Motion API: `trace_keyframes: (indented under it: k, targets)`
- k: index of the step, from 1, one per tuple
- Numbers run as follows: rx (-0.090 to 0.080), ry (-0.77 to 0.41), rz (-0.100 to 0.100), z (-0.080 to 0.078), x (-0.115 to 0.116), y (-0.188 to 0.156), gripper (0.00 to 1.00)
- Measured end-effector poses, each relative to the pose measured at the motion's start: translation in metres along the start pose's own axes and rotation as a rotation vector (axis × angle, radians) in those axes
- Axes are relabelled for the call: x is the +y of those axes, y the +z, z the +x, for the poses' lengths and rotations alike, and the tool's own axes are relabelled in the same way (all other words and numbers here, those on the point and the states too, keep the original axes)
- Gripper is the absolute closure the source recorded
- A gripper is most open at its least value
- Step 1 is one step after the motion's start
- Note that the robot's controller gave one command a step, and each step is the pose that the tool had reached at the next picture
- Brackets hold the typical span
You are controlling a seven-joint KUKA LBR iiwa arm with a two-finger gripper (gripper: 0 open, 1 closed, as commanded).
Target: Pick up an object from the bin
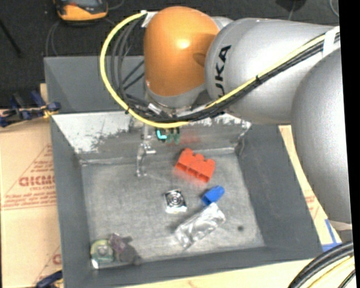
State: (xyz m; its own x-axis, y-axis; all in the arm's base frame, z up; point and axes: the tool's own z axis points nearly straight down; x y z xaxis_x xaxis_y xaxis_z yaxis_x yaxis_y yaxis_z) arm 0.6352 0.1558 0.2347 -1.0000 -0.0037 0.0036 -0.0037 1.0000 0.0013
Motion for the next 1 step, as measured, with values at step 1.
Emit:
trace_keyframes:
  k: [1]
  targets:
    - [-0.001,-0.193,0.004,0.0063,-0.0896,0.107,0.0]
